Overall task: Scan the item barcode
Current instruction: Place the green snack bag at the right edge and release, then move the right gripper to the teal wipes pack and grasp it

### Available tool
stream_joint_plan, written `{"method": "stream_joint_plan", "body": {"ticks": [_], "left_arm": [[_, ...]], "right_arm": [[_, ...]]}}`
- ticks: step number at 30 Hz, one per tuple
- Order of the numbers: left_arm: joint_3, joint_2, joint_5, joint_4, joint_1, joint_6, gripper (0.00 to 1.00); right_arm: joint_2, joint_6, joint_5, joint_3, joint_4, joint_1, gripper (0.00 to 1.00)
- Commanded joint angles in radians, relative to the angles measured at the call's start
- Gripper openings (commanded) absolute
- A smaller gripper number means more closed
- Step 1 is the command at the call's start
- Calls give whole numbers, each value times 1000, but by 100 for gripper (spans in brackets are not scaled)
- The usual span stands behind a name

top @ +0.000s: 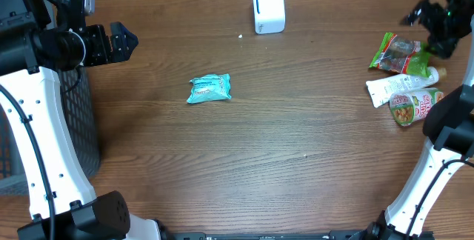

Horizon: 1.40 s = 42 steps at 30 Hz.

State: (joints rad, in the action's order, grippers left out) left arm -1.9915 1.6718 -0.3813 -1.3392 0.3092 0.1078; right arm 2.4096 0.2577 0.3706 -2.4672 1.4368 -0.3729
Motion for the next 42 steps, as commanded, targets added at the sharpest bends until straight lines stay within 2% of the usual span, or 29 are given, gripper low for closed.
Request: {"method": "stream_joint_plan", "body": {"ticks": [1, 8, 15, 22, 26, 33, 42], "left_arm": [[-10, -4, 4, 2, 5, -3, 100], [-10, -4, 4, 2, 5, -3, 100], [-10, -4, 4, 2, 5, -3, 100], [-10, -4, 4, 2, 5, -3, 100], [-10, -4, 4, 2, 5, -3, 100], [-10, -4, 4, 2, 5, -3, 100], [-10, -4, 4, 2, 5, -3, 100]], "right_arm": [[-67, 10, 269, -91, 14, 32, 100], [-58, -54, 345, -48, -44, 210, 100], [-42, -89, 143, 80, -140, 561, 100], [4, -100, 116, 198, -266, 761, 100], [29, -85, 146, 249, -324, 818, 99], [66, -41, 153, 314, -431, 852, 92], [109, 13, 253, 389, -538, 876, 73]]}}
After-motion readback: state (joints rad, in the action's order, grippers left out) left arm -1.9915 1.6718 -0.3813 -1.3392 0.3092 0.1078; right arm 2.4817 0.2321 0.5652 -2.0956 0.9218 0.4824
